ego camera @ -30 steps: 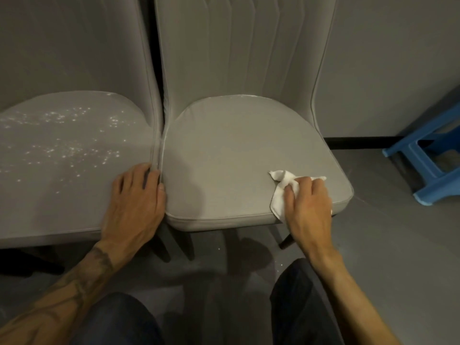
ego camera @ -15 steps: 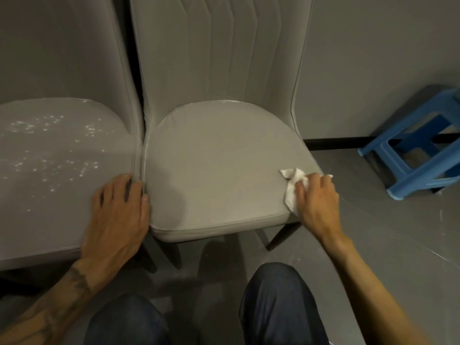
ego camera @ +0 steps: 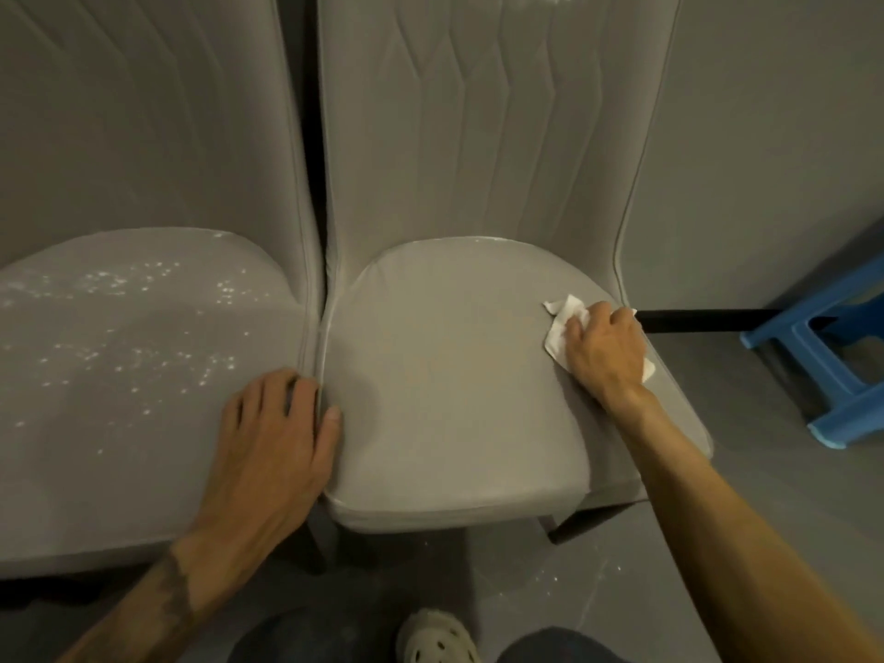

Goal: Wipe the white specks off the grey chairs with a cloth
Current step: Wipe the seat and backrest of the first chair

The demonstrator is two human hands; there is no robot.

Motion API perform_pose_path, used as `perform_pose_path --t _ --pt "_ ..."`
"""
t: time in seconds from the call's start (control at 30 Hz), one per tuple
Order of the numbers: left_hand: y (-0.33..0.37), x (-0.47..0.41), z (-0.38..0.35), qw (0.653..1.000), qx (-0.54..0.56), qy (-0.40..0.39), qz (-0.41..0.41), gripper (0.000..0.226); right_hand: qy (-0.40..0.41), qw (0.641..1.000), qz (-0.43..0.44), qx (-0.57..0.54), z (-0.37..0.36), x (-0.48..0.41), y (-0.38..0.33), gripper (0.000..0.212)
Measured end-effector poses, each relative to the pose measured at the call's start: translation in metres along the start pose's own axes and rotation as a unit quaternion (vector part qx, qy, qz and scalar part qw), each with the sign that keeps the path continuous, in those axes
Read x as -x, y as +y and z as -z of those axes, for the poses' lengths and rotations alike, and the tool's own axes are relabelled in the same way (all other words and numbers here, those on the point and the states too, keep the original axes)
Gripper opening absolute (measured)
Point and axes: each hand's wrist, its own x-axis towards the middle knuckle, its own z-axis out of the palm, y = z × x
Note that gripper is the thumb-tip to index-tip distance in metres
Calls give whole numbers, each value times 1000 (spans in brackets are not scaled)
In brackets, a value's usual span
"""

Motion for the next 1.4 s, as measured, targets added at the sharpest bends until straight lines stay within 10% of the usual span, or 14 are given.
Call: perform_pose_path --t 0.17,0.4,0.57,0.73,0.93,1.4 --pt "-7 -70 -8 999 -1 -15 30 38 -5 994 105 -25 -27 -12 -34 29" --pt "-16 -112 -19 996 23 -65 56 49 31 998 -47 13 -44 -102 -51 33" --pt "-15 -114 -23 994 51 -68 74 54 61 994 91 4 -64 -115 -87 14" --pt "-14 -115 -23 993 62 -68 81 56 26 1000 -3 9 -75 -134 -72 30" --pt "-15 -114 -27 993 67 -59 79 54 -34 989 128 72 -87 -148 -95 35" --pt "-17 -114 -31 995 52 -44 74 55 24 991 129 39 -86 -147 -80 29"
